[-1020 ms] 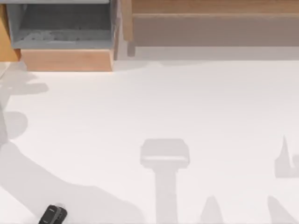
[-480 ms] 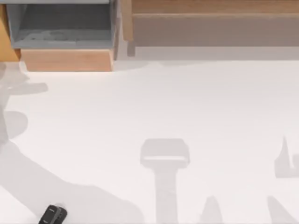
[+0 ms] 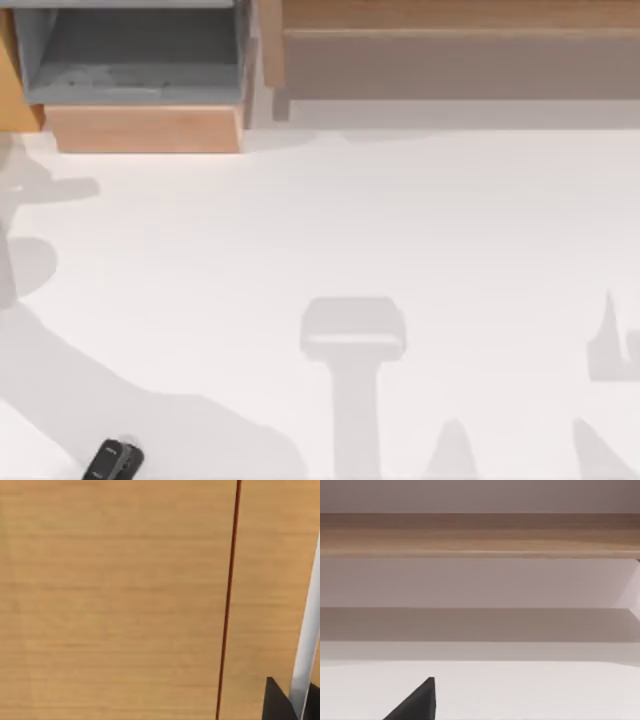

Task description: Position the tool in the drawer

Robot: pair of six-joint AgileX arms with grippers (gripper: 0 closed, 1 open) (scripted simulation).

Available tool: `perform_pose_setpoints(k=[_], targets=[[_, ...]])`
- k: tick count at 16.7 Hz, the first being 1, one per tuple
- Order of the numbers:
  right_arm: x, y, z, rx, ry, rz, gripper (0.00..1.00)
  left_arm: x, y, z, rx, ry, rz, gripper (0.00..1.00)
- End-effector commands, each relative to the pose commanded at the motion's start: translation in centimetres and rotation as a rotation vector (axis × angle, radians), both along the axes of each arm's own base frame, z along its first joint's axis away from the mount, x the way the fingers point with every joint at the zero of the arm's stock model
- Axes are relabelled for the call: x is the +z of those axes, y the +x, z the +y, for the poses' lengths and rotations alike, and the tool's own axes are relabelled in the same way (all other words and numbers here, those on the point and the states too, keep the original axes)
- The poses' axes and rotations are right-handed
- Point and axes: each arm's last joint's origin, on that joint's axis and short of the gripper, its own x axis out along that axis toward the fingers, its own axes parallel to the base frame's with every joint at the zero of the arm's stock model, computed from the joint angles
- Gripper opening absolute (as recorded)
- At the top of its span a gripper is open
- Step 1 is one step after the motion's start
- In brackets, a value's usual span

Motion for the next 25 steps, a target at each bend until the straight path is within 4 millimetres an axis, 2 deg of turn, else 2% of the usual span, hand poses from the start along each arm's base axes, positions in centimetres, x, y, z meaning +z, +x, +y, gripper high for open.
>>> perform_pose_setpoints(k=[7, 15, 21, 25], targets=[[0.0, 0.0, 0.0, 0.000, 0.000, 0.000, 1.00, -0.4, -0.4, 0.2, 0.004, -0.010, 0.014, 0.00], [0.0, 0.0, 0.0, 0.000, 0.000, 0.000, 1.00, -0.5, -5.9, 0.3, 0.002, -0.013, 0.018, 0.00], [0.0, 0.0, 0.0, 0.000, 0.000, 0.000, 1.00, -0.7, -6.4, 0.3, 0.004, -0.014, 0.022, 0.00], [0.0, 0.0, 0.0, 0.000, 0.000, 0.000, 1.00, -0.5, -8.4, 0.4, 0.002, -0.010, 0.017, 0.00]])
